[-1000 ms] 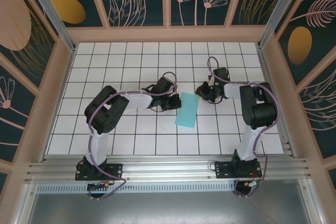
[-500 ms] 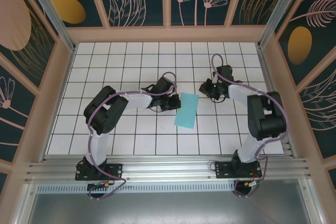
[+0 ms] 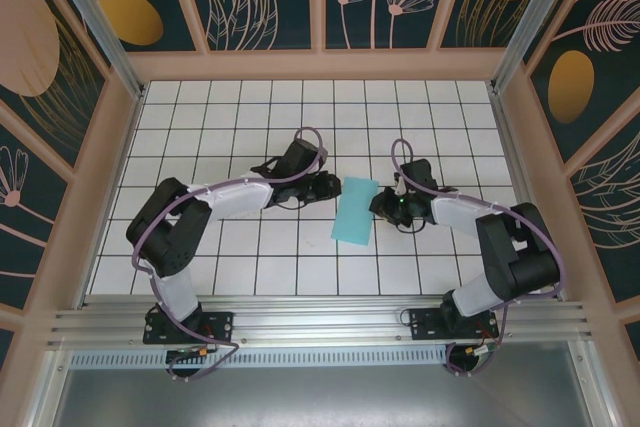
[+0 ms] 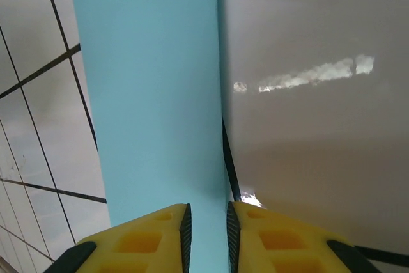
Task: Fold a paper plane with a square sheet of paper (pick it up from the middle)
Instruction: Fold the square sheet of paper in half at the center of the table.
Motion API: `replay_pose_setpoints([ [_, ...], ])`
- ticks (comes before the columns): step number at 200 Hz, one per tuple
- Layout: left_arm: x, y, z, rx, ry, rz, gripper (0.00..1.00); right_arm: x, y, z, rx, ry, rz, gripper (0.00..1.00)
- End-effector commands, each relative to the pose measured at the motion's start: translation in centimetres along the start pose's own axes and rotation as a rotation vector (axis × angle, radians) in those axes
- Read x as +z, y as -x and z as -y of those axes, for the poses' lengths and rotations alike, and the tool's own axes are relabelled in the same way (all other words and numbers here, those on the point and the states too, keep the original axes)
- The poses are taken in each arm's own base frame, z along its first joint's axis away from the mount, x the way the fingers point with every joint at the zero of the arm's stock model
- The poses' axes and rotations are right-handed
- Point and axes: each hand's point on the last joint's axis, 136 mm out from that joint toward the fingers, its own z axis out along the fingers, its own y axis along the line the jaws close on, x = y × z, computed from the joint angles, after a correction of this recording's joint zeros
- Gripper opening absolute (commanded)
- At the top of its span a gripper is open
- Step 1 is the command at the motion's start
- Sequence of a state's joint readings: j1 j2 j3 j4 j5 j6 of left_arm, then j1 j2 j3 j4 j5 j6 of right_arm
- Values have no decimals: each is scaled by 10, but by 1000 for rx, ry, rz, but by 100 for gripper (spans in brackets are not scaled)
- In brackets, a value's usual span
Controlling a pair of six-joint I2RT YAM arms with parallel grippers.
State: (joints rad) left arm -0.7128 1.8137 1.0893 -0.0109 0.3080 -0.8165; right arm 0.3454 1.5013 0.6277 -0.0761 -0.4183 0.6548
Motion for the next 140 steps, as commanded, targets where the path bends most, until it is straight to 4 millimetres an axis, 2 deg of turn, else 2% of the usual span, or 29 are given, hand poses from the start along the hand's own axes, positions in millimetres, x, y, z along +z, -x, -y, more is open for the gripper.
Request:
replay_pose_setpoints([
  [1, 3, -3, -11, -27, 24, 7, 30, 0, -2, -4, 12, 20, 16, 26],
  [33, 11, -7, -8, -40, -8, -26, 32, -4, 1, -7, 5, 16, 28, 23],
  [49, 14, -9, -11, -44, -9, -38, 33, -10, 7, -17, -8, 45, 50, 24],
  [91, 21, -11, -14, -70, -25, -57, 33, -4, 9, -28, -13, 85, 30, 25],
  [140, 28, -16, -20, -84, -24, -81, 34, 10, 3, -11, 13, 33, -4, 25],
])
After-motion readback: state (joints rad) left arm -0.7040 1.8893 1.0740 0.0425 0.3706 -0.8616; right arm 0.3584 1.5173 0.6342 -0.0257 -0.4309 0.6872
